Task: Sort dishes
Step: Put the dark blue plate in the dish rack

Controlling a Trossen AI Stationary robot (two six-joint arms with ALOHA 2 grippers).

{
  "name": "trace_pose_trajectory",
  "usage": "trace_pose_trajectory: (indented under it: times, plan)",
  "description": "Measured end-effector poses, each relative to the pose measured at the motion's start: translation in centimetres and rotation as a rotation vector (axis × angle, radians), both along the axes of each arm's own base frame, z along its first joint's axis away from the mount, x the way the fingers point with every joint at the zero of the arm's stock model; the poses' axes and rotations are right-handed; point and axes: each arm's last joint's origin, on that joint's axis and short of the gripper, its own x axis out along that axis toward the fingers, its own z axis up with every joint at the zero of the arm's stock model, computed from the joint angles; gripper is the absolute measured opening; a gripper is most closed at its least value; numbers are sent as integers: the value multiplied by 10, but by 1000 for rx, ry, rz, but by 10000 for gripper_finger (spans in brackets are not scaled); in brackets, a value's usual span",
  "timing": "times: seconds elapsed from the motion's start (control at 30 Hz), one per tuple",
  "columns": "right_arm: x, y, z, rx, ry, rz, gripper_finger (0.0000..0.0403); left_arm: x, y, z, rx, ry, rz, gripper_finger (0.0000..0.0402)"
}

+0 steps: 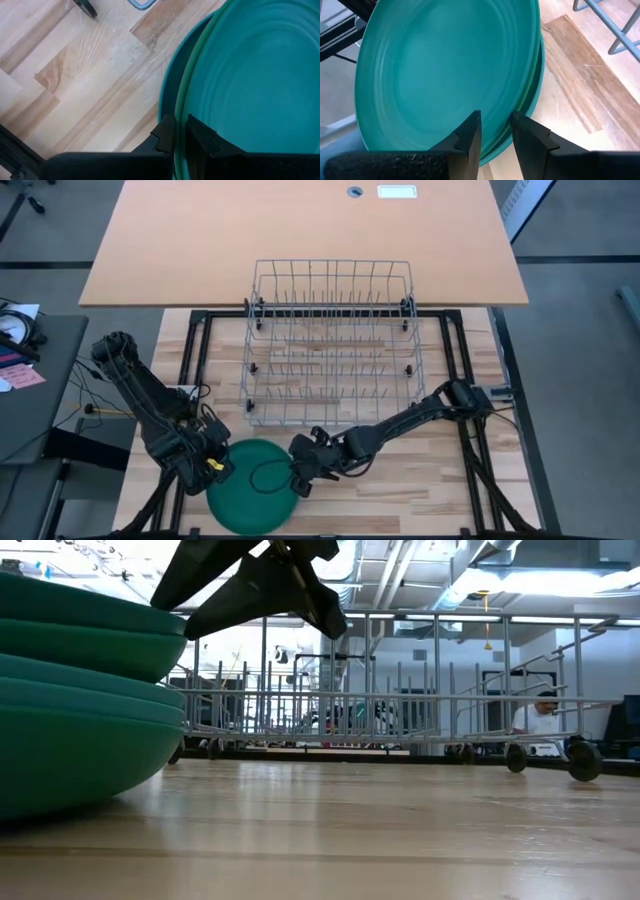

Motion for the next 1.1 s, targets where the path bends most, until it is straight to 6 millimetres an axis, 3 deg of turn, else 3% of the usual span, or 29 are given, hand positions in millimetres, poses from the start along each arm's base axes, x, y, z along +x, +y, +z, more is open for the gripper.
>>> trace_pose_trajectory:
  times: [0.5, 0.8, 1.1]
  plan:
    - [-3, -3, -3, -95, 38, 27, 5, 1, -1, 0, -10, -16, 14, 13]
    - [-3, -2, -2, -81, 30, 19, 9, 2, -2, 1, -24, -24, 12, 13]
    - [1, 1, 2, -48, -32, 9, 88, 4, -4, 10, -17, -48, -26, 13]
